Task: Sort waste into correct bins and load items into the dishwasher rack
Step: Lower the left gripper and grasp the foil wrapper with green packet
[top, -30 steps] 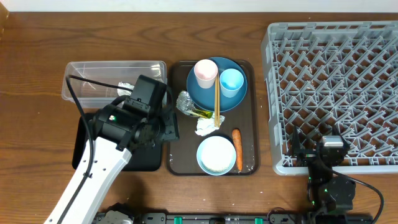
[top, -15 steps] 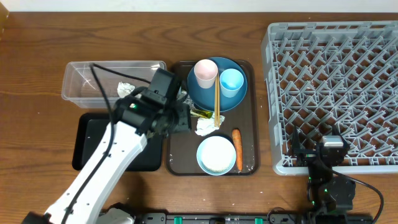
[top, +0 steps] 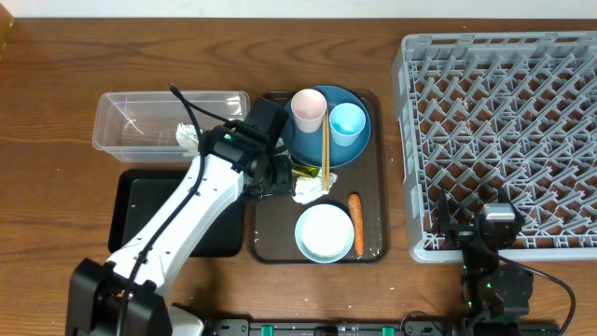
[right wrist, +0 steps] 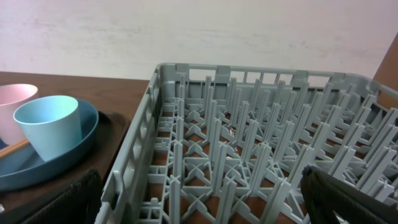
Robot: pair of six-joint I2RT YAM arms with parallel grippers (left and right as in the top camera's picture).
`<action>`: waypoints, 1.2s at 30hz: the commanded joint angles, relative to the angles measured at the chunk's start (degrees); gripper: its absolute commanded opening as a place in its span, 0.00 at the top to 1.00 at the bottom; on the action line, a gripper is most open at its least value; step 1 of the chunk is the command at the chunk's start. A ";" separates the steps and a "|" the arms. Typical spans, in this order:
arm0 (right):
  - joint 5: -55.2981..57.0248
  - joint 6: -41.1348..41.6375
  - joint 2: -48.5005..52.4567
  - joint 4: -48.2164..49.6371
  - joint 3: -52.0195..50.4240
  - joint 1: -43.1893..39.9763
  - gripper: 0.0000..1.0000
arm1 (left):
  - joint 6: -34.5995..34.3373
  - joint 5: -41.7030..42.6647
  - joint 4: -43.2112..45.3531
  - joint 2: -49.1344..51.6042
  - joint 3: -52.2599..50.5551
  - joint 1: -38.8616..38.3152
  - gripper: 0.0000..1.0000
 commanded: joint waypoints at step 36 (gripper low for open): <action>0.37 -0.24 -0.28 -0.07 -0.22 0.68 0.01 | 0.07 -5.27 6.97 0.15 -0.31 -0.11 0.45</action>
